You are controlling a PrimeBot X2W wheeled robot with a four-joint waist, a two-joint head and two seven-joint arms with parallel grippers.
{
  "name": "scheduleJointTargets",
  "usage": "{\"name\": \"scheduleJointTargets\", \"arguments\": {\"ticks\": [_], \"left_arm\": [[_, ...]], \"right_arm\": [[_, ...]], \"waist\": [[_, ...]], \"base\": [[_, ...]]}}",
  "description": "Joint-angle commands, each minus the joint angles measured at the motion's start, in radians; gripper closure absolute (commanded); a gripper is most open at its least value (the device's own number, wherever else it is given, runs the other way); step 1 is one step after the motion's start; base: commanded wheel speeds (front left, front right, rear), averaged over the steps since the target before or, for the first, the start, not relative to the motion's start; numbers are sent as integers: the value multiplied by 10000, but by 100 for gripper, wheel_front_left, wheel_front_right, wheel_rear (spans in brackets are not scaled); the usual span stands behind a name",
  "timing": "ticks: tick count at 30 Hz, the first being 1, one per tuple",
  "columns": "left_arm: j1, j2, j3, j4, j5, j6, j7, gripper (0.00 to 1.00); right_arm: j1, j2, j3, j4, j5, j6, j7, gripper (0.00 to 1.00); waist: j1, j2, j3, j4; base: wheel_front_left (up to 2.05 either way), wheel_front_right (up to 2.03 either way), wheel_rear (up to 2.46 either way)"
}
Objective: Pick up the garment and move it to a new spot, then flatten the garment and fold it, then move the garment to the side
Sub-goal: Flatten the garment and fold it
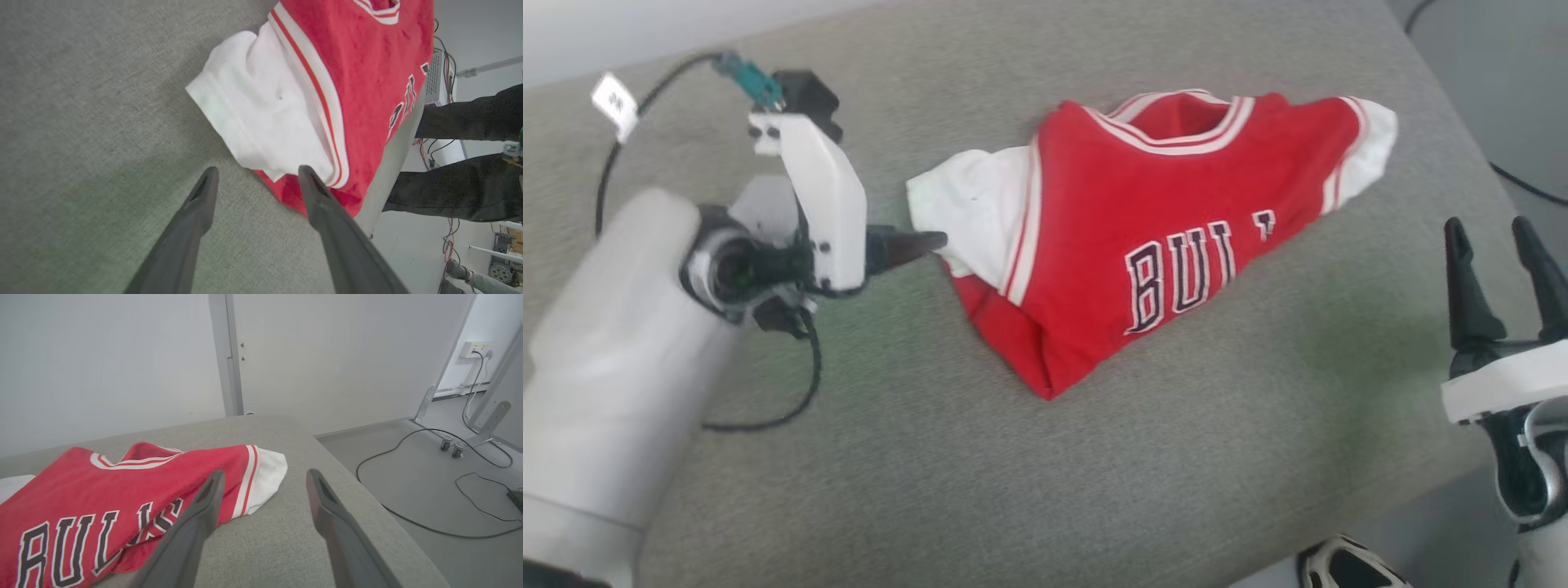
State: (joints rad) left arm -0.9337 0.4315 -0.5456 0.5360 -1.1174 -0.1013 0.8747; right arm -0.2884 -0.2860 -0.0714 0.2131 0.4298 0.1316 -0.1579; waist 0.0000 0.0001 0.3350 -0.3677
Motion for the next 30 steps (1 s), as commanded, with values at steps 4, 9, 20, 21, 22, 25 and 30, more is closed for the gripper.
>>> {"name": "scheduleJointTargets", "arguments": {"ticks": [4,9,20,21,22,25,30], "left_arm": [[-534,16,-39,295,63,285,379,0],[-983,-14,-340,945,454,459,544,0],[-1338,-608,-192,2129,-147,194,873,100],[-1409,-600,-207,2143,-127,170,849,100],[-1462,-613,-215,2173,-108,129,809,100],[-1583,-606,-224,2273,-37,47,611,100],[-1682,-401,-147,2487,92,-60,114,100]], "right_arm": [[86,216,29,-163,-46,-17,-26,0],[-92,435,155,-265,27,-17,-115,0],[-441,605,429,95,150,-17,-370,0],[-464,614,439,128,153,-17,-383,0],[-483,621,446,155,150,-17,-385,0],[-518,581,440,196,141,-17,-389,0],[-497,419,346,89,59,-17,-308,0]], "waist": [[0,-1,248,-314],[0,-1,638,-559],[0,-1,1140,-682],[0,-1,1155,-670],[0,-1,1160,-647],[0,-1,1120,-503],[0,-1,895,-73]], "base": [[0,0,0],[0,0,0],[0,0,0],[0,0,0],[0,0,0],[0,0,0],[0,0,0]]}}
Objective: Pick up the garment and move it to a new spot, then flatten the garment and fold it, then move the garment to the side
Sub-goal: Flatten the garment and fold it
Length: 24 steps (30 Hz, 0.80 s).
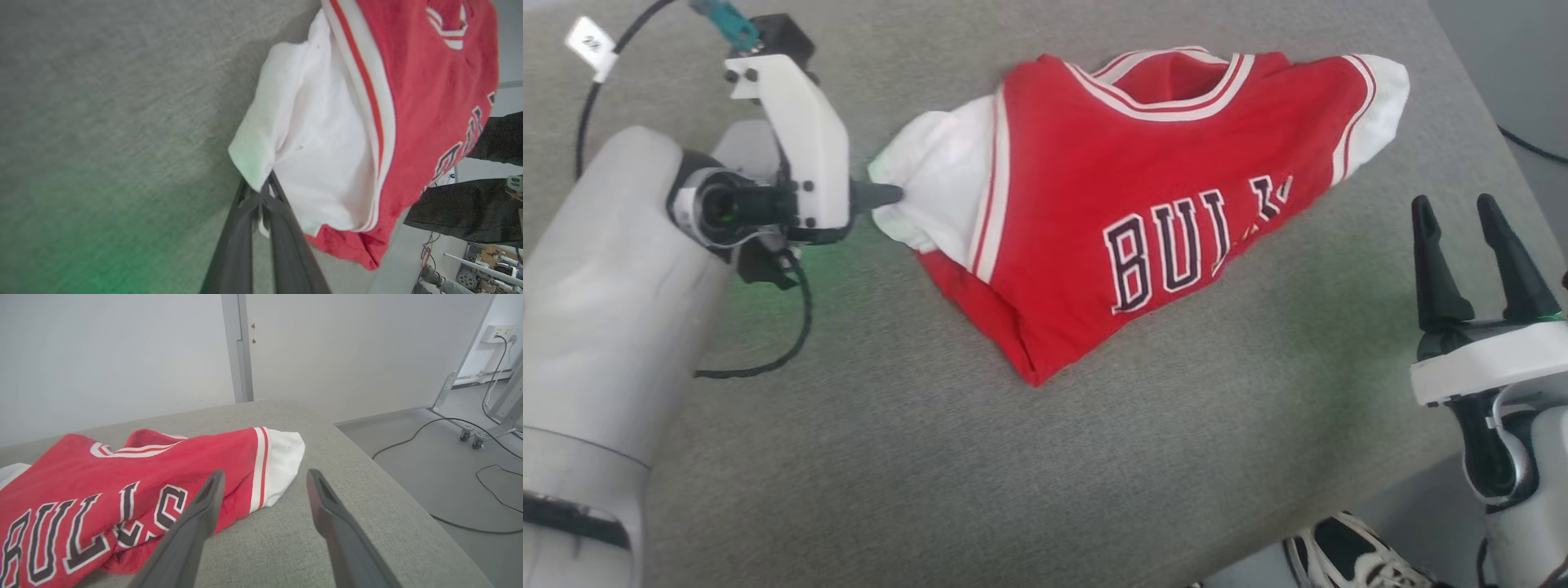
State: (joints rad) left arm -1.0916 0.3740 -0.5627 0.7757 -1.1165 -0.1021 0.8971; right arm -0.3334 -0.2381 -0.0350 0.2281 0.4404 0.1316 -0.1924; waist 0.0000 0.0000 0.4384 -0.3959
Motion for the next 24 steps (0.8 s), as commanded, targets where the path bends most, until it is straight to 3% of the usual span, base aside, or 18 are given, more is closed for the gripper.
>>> {"name": "scheduleJointTargets", "arguments": {"ticks": [1,14,21,24], "left_arm": [[-85,262,72,123,87,-68,-229,100],[580,1868,341,555,456,-170,-1248,100],[925,2396,244,659,627,-191,-1461,100],[1073,2376,321,677,565,-205,-1730,100]], "right_arm": [[-28,-88,-36,-106,-68,-17,55,0],[217,-319,-187,-626,-283,-18,697,0],[397,-388,-419,-901,-367,-18,983,0],[411,-401,-471,-1053,-372,-18,1114,0]], "waist": [[0,0,-202,322],[0,0,-705,1708],[0,0,-839,2045],[0,0,-884,2156]], "base": [[0,0,0],[0,0,0],[0,0,0],[0,0,0]]}}
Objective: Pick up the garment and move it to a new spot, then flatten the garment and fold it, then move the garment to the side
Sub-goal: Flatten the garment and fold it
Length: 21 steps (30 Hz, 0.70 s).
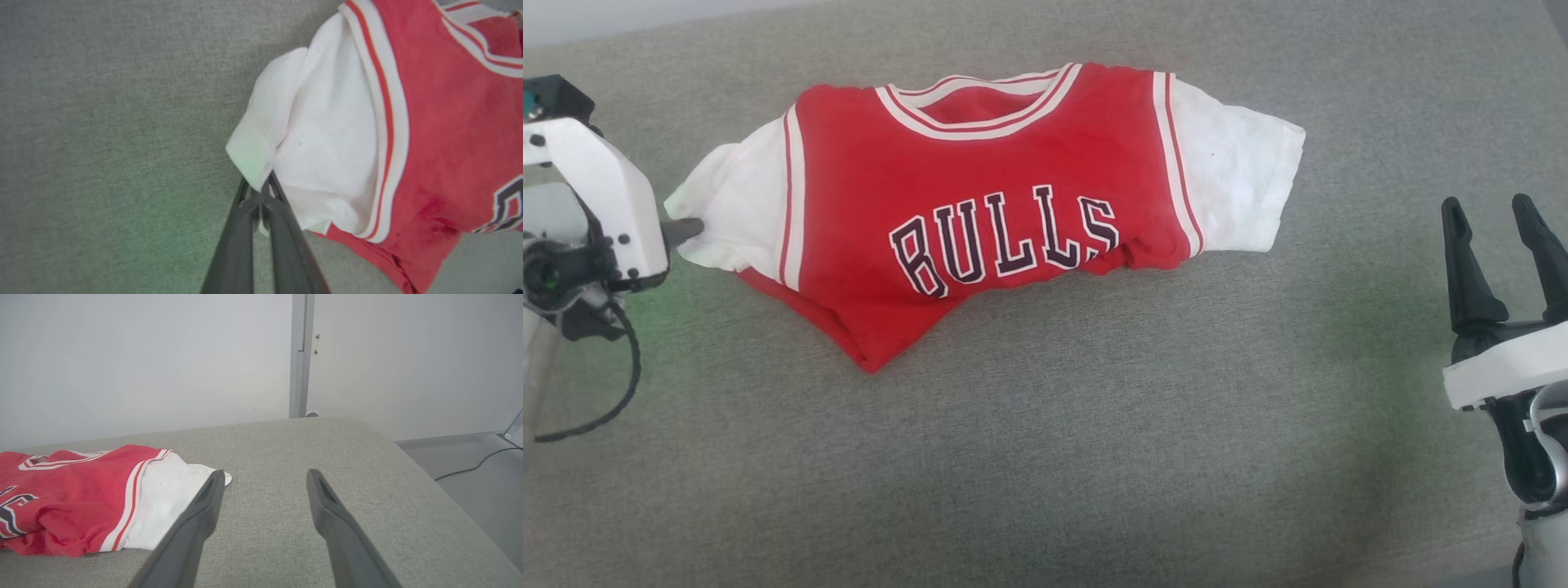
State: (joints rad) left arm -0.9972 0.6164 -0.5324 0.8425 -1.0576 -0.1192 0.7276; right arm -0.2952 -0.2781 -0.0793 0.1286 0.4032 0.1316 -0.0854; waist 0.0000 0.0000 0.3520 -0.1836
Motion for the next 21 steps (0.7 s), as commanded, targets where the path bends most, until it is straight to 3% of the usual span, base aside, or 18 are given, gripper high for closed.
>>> {"name": "scheduleJointTargets", "arguments": {"ticks": [1,2,3,4,5,6,7,14,21], "left_arm": [[186,-65,6,23,-6,-39,-136,100],[203,-63,-20,39,70,-36,-270,100],[218,-78,-33,72,135,-29,-428,90],[243,-102,-70,107,222,-12,-605,70],[293,-133,-109,155,304,-13,-762,62],[337,-177,-143,184,373,-20,-932,37],[375,-189,-146,229,424,-28,-1139,0],[863,-415,-79,489,552,-82,-2923,0],[1883,-729,-85,-80,835,-111,-5652,0]], "right_arm": [[43,-6,-21,-100,-10,-16,68,0],[61,-13,-7,-131,-11,-16,123,0],[67,-29,13,-154,-24,-16,155,0],[72,-49,36,-175,-43,-16,214,0],[87,-80,62,-181,-56,-16,257,0],[108,-125,75,-189,-78,-16,321,0],[115,-183,104,-189,-144,-18,356,0],[161,-531,152,-225,-361,-18,739,0],[144,-1176,645,-270,-298,-18,1423,0]], "waist": [[0,0,-34,72],[0,0,-40,109],[0,0,-43,147],[0,0,-51,185],[0,0,-68,224],[0,0,-85,272],[0,0,-98,310],[0,0,-323,792],[0,0,-570,1485]], "base": [[0,0,0],[0,0,0],[0,0,0],[0,0,0],[0,0,0],[0,0,0],[0,0,0],[0,0,0],[0,0,0]]}}
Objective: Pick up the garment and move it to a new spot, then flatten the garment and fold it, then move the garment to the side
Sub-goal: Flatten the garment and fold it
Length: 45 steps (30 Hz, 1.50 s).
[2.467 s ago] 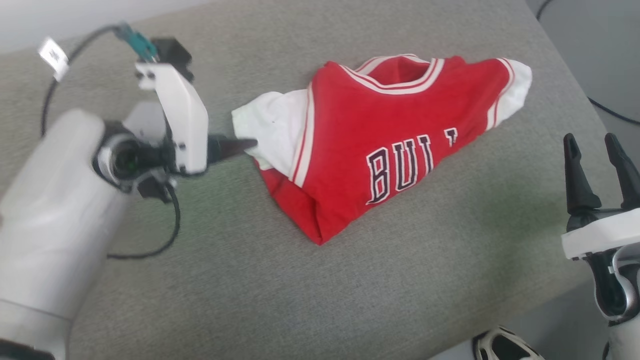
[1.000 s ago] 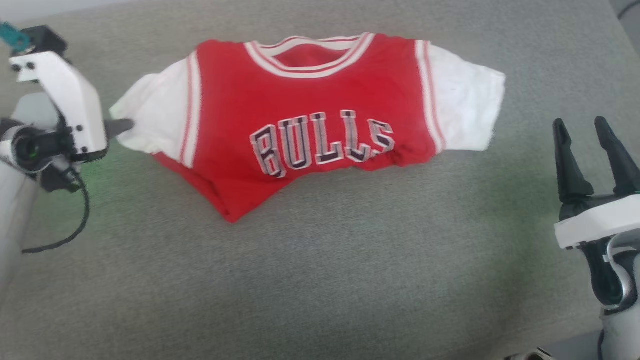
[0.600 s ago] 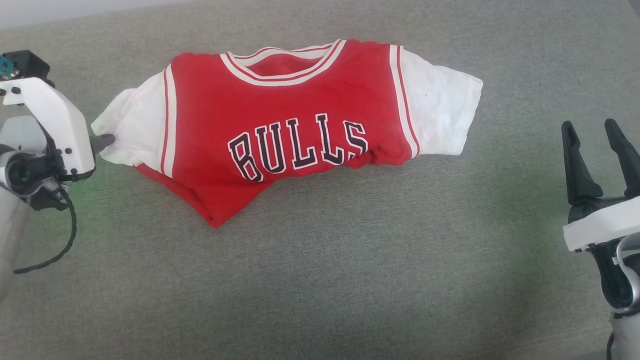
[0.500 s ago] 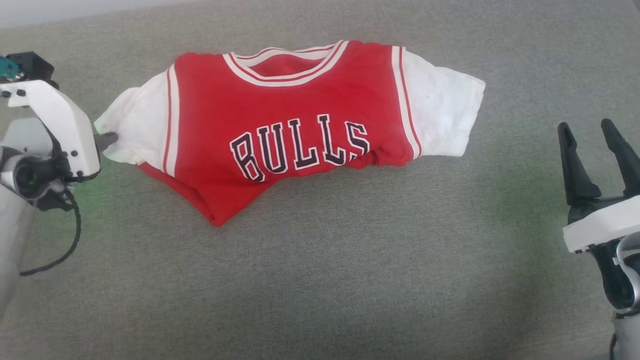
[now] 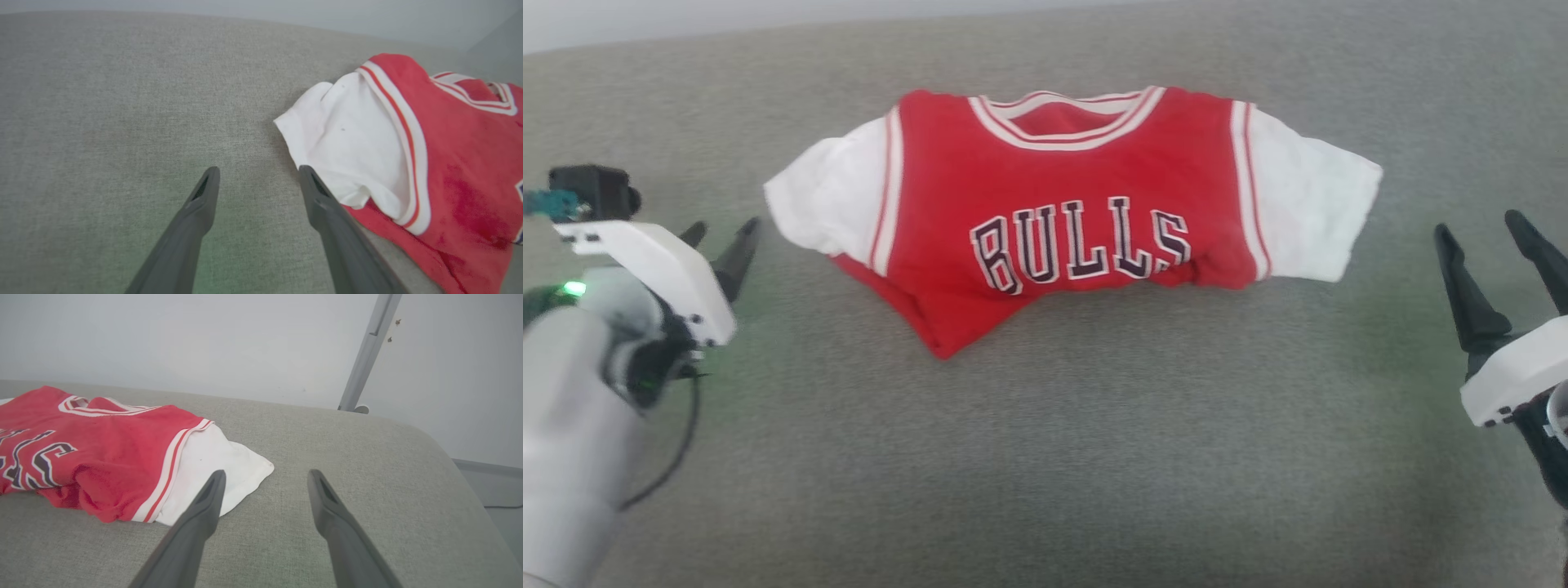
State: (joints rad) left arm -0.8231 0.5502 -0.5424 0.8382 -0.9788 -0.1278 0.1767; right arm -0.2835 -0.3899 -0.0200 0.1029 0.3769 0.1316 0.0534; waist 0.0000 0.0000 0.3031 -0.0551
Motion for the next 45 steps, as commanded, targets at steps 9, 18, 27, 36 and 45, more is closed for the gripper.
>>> {"name": "scheduleJointTargets", "arguments": {"ticks": [9,18,27,36,45], "left_arm": [[1769,-1342,-144,-1071,704,206,-3893,0],[3741,-2436,1012,-3788,3038,1202,-4421,0],[5210,-3783,2781,-6029,5317,867,-4428,0],[5083,-4563,3559,-6365,6060,236,-4430,0],[4402,-4385,3699,-6377,6377,-18,-4430,0]], "right_arm": [[-744,-1821,1291,481,535,-18,1312,0],[-2076,-3941,2722,1221,1832,-18,2682,0],[-3906,-5608,4361,1882,3550,-18,4750,0],[-5442,-6373,5837,2089,4982,-18,6755,0],[-5789,-6341,6674,2509,5431,-21,7163,100]], "waist": [[0,0,-119,1360],[0,0,325,2484],[0,0,1210,3329],[0,0,1933,3750],[0,0,2287,3677]], "base": [[0,0,0],[0,0,0],[0,0,0],[0,0,0],[0,0,0]]}}
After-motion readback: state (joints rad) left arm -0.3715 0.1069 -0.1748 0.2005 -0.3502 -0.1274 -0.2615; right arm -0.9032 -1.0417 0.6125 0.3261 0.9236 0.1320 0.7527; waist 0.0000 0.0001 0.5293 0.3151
